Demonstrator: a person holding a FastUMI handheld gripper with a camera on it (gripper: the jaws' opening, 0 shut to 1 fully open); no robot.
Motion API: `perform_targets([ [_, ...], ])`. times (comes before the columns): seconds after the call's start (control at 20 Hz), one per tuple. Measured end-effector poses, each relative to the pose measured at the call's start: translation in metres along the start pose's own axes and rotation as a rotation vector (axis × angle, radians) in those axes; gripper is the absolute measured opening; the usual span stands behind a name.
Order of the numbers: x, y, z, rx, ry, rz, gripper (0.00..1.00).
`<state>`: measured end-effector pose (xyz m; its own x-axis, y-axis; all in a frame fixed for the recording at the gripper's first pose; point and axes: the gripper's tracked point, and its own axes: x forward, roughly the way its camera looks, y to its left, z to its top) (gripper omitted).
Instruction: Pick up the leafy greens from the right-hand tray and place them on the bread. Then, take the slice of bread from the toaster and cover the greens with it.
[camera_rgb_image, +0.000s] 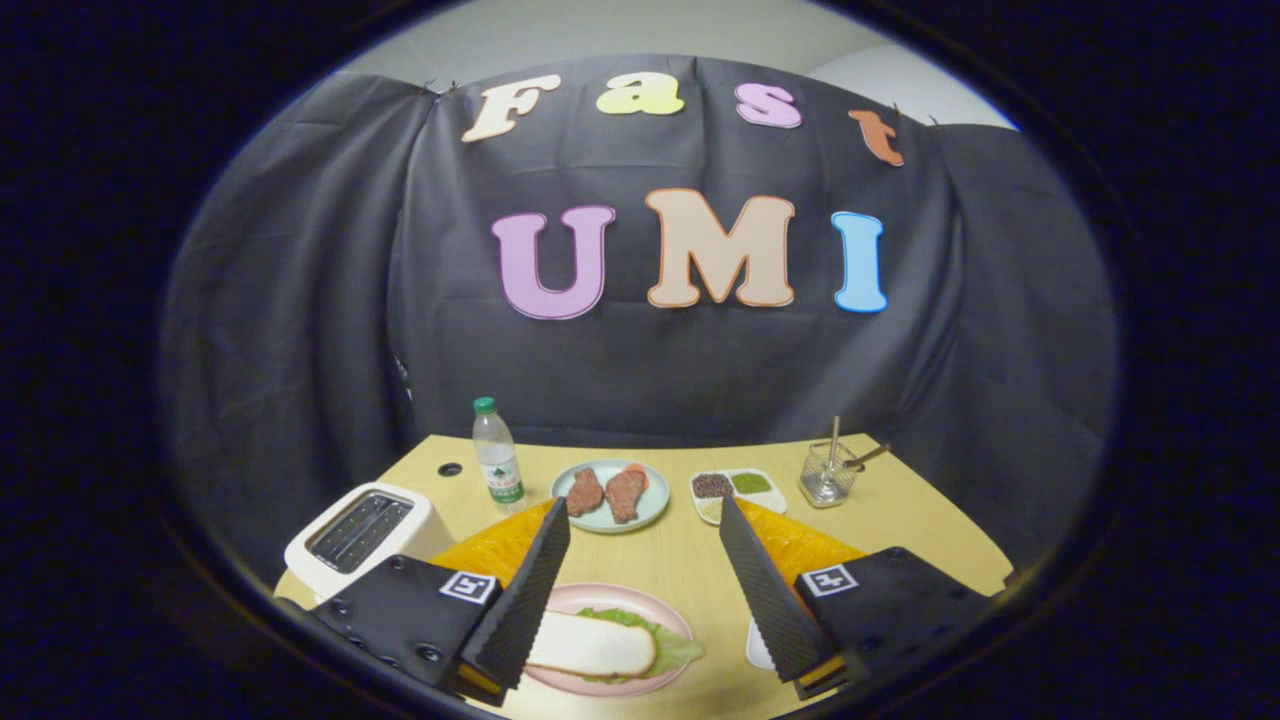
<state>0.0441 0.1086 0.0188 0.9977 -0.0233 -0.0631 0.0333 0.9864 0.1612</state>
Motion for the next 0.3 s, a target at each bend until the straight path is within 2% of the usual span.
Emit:
perform_targets([
  [0.3,0.0027,-0.0047,-0.0042,-0.014,0.014,-0.032,0.94],
])
